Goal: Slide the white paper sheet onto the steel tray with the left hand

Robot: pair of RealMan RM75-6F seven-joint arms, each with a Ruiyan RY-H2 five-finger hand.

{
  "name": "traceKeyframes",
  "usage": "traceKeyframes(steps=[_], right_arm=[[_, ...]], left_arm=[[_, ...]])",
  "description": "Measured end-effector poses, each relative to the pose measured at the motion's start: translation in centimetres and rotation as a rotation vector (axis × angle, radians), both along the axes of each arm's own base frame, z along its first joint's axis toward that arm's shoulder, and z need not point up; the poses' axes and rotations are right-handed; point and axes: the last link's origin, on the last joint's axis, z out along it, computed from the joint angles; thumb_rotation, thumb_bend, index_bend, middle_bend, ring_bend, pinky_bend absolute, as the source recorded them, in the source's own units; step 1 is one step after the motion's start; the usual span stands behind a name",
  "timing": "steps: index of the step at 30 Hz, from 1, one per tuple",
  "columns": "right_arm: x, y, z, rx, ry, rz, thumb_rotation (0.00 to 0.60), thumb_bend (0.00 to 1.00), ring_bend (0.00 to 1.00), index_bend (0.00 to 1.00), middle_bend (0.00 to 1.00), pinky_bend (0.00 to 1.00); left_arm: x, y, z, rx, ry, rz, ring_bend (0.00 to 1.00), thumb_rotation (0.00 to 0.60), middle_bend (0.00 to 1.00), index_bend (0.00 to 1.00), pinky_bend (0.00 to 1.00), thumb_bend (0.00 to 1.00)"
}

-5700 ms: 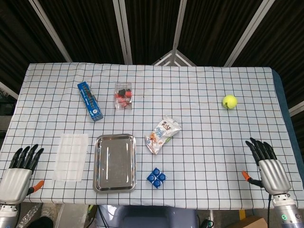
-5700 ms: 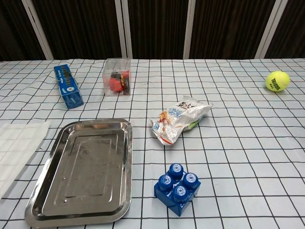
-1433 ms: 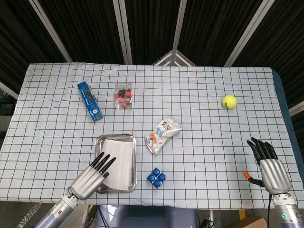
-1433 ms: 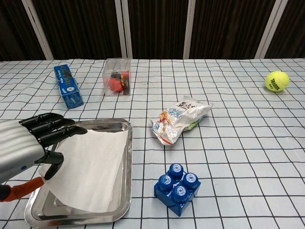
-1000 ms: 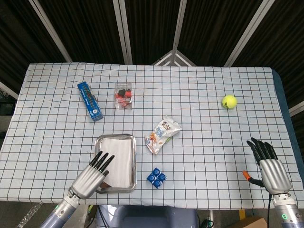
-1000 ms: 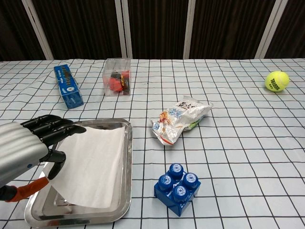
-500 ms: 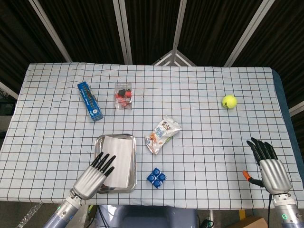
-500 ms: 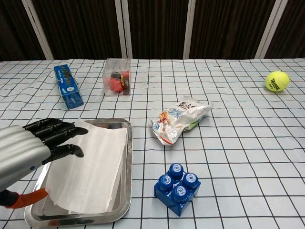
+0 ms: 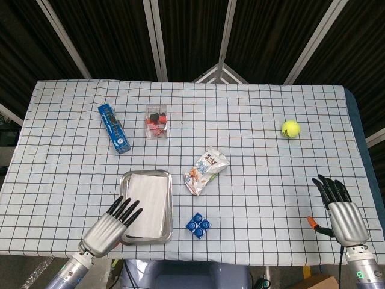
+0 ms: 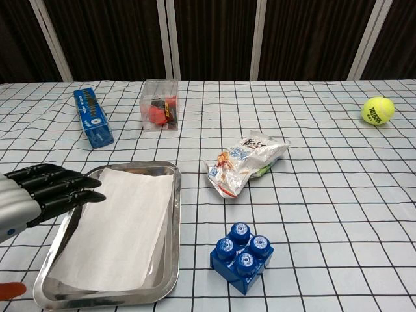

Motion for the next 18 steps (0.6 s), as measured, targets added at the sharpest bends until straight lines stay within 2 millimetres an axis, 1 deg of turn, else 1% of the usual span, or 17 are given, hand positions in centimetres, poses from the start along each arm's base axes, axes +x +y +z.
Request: traceKeyframes(steps=[2, 4, 7, 9, 12, 18], right_arm=[[0.0, 0.0, 0.0, 0.001, 0.000, 0.000, 0.600, 0.31, 0.00, 0.00, 0.00, 0.00], [0.0, 0.0, 0.0, 0.001, 0.000, 0.001, 0.600, 0.31, 0.00, 0.00, 0.00, 0.00], [0.0, 0.0, 0.0, 0.000, 0.000, 0.001, 0.600, 0.31, 0.00, 0.00, 0.00, 0.00], [0.0, 0.0, 0.0, 0.000, -0.001, 0.000, 0.600, 0.31, 0.00, 0.00, 0.00, 0.00], [0.0, 0.0, 0.0, 0.000, -0.002, -0.002, 0.600, 0.31, 0.00, 0.00, 0.00, 0.00], [0.0, 0.0, 0.0, 0.002, -0.004, 0.000, 0.600, 0.31, 0.00, 0.00, 0.00, 0.00]], left_arm=[[-0.3, 0.0, 0.2, -0.017, 0.018, 0.013, 0.00, 0.600, 0.00, 0.00, 0.00, 0.18], [-0.6, 0.1, 0.3, -0.039, 0.046, 0.027, 0.00, 0.600, 0.00, 0.00, 0.00, 0.33], [-1.1, 0.3, 0.3, -0.076, 0.105, 0.049, 0.00, 0.600, 0.00, 0.00, 0.00, 0.47], [-1.4, 0.5, 0.2, -0.104, 0.147, 0.066, 0.00, 0.600, 0.00, 0.00, 0.00, 0.52], [-1.6, 0.9, -0.1, -0.150, 0.201, 0.088, 0.00, 0.600, 0.00, 0.00, 0.00, 0.57], [-1.3, 1.5, -0.6, -0.209, 0.297, 0.086, 0.00, 0.600, 0.00, 0.00, 0.00, 0.59]])
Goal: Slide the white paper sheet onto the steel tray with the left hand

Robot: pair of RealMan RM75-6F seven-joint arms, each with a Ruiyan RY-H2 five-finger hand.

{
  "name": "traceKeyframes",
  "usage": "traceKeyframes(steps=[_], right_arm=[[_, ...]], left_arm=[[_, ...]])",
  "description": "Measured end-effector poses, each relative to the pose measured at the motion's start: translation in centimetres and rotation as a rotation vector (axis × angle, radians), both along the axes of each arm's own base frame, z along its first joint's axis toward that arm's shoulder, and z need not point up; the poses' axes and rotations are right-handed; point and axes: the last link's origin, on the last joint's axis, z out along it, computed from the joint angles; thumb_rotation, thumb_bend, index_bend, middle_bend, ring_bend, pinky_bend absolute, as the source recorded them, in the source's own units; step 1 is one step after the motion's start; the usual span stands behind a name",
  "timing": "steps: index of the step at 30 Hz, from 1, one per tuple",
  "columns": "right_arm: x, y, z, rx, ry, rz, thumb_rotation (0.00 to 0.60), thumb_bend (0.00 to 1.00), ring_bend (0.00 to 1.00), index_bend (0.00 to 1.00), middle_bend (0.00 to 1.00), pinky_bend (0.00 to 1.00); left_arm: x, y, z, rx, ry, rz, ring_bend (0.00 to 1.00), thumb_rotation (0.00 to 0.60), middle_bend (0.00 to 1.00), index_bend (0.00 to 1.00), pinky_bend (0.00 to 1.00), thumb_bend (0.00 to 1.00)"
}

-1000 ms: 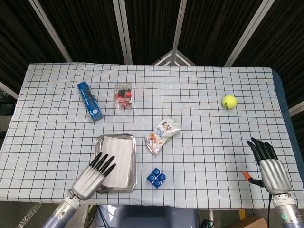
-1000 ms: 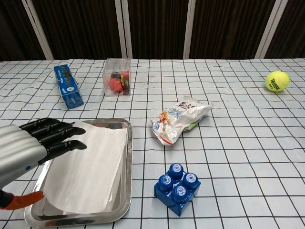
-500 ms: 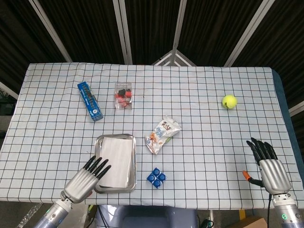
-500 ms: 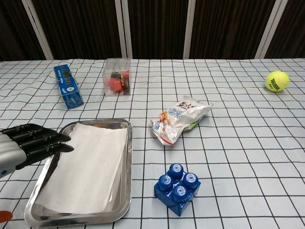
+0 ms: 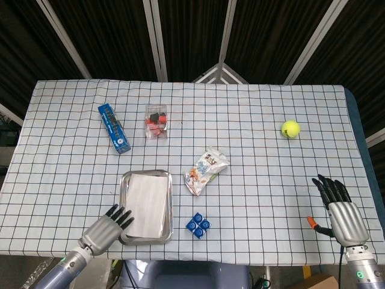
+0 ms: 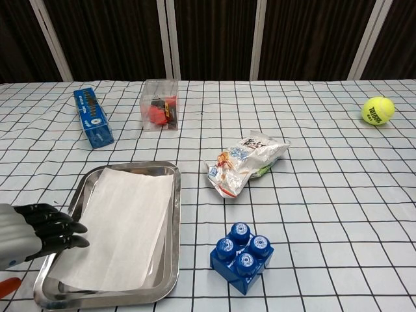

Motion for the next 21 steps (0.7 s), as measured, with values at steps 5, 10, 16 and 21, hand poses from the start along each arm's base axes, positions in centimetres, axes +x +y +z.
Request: traceKeyframes(steps=[5, 10, 16, 21], right_arm=[[0.0, 0.0, 0.0, 0.001, 0.002, 0.003, 0.600, 0.31, 0.00, 0.00, 0.00, 0.00], [0.1, 0.1, 0.0, 0.001, 0.002, 0.004, 0.600, 0.31, 0.00, 0.00, 0.00, 0.00], [0.1, 0.1, 0.0, 0.002, 0.003, 0.006, 0.600, 0.31, 0.00, 0.00, 0.00, 0.00], [0.1, 0.1, 0.0, 0.002, 0.003, 0.005, 0.600, 0.31, 0.00, 0.00, 0.00, 0.00]], left_arm=[[0.5, 0.3, -0.3, -0.025, 0.032, -0.009, 0.00, 0.600, 0.00, 0.00, 0.00, 0.59], [0.9, 0.1, -1.0, -0.039, 0.026, 0.018, 0.00, 0.600, 0.00, 0.00, 0.00, 0.59], [1.6, 0.0, -1.9, -0.048, 0.010, 0.058, 0.00, 0.600, 0.00, 0.00, 0.00, 0.59], [2.1, -0.2, -2.6, -0.052, -0.004, 0.081, 0.00, 0.600, 0.00, 0.00, 0.00, 0.59]])
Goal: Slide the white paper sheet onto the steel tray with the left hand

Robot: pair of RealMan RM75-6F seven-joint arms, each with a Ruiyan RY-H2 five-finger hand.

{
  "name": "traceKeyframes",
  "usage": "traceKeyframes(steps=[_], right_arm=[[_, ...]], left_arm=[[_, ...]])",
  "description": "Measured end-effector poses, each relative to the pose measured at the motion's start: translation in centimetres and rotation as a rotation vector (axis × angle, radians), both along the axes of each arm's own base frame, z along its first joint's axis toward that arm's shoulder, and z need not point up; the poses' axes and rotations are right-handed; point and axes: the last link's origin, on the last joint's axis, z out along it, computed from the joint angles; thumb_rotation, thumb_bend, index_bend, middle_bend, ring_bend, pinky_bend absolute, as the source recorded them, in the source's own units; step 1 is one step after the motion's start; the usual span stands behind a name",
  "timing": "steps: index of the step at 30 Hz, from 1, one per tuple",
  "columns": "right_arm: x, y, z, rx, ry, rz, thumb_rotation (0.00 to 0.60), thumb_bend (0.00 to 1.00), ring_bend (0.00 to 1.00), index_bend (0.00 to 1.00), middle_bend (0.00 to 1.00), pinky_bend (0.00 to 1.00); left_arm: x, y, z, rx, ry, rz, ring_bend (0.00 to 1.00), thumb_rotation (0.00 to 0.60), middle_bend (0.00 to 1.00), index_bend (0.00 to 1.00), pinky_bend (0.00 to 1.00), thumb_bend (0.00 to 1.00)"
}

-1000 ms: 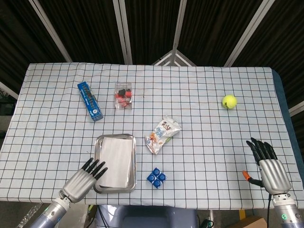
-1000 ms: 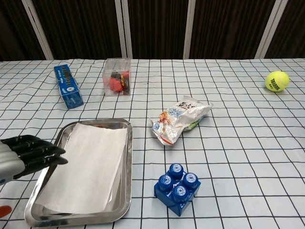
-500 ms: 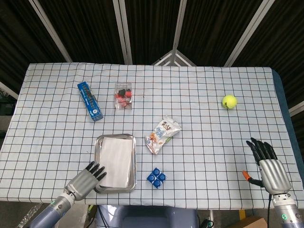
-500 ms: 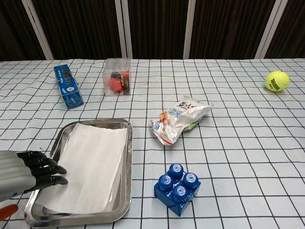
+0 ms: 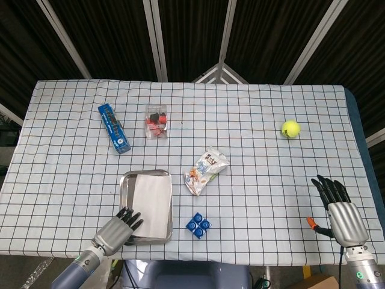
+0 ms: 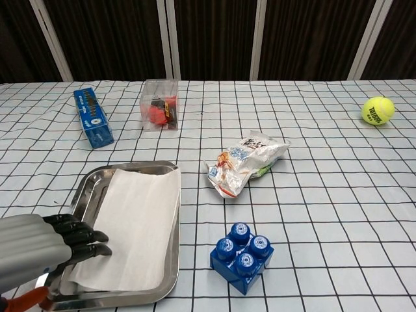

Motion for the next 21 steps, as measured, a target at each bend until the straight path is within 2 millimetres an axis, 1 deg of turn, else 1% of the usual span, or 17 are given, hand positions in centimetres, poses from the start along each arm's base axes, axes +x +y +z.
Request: traceKeyframes(steps=[6, 21], right_arm=[[0.0, 0.0, 0.0, 0.001, -0.001, 0.000, 0.600, 0.31, 0.00, 0.00, 0.00, 0.00], [0.1, 0.1, 0.0, 0.002, -0.002, 0.001, 0.600, 0.31, 0.00, 0.00, 0.00, 0.00]], left_arm=[[0.6, -0.4, -0.4, -0.001, -0.032, 0.034, 0.00, 0.600, 0.00, 0.00, 0.00, 0.59], [1.1, -1.4, -0.4, 0.011, -0.077, 0.150, 0.00, 0.600, 0.00, 0.00, 0.00, 0.59]])
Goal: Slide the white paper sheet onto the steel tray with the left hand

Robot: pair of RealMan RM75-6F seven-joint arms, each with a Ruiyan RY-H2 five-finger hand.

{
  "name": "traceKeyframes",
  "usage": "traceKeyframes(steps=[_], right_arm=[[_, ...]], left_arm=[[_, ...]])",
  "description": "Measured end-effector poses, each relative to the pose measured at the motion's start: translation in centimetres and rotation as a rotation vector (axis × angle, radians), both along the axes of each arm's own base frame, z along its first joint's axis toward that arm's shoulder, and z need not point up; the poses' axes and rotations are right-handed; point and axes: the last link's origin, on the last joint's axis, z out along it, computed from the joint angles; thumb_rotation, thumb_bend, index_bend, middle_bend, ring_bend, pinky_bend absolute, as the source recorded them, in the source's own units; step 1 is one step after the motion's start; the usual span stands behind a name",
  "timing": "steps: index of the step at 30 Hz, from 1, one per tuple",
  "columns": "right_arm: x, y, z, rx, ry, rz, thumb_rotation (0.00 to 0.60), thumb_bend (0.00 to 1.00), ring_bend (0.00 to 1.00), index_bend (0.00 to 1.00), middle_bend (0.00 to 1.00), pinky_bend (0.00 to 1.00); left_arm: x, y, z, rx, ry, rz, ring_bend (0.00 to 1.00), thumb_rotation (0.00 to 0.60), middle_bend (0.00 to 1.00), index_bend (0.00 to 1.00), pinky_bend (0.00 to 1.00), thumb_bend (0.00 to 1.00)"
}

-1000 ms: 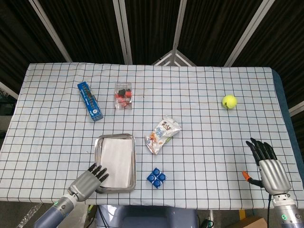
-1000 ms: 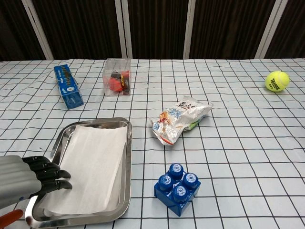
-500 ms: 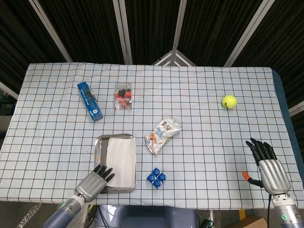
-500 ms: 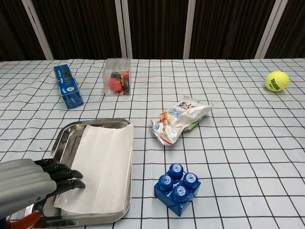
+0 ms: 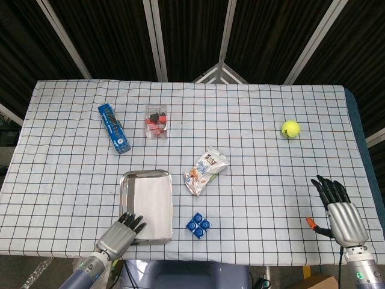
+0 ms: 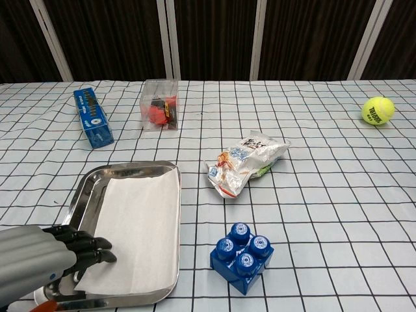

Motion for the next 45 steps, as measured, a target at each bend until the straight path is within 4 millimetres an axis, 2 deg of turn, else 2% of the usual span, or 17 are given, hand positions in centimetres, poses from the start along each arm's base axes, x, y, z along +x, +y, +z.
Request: traceKeyframes(steps=[28, 45], right_arm=[[0.0, 0.0, 0.0, 0.001, 0.003, 0.000, 0.600, 0.31, 0.00, 0.00, 0.00, 0.00], [0.0, 0.0, 0.0, 0.000, 0.003, 0.002, 0.600, 0.31, 0.00, 0.00, 0.00, 0.00]], left_arm=[[-0.7, 1.0, 0.7, 0.024, 0.058, -0.069, 0.00, 0.600, 0.00, 0.00, 0.00, 0.59], [-0.5, 0.7, 0.5, 0.007, 0.050, -0.075, 0.00, 0.600, 0.00, 0.00, 0.00, 0.59]])
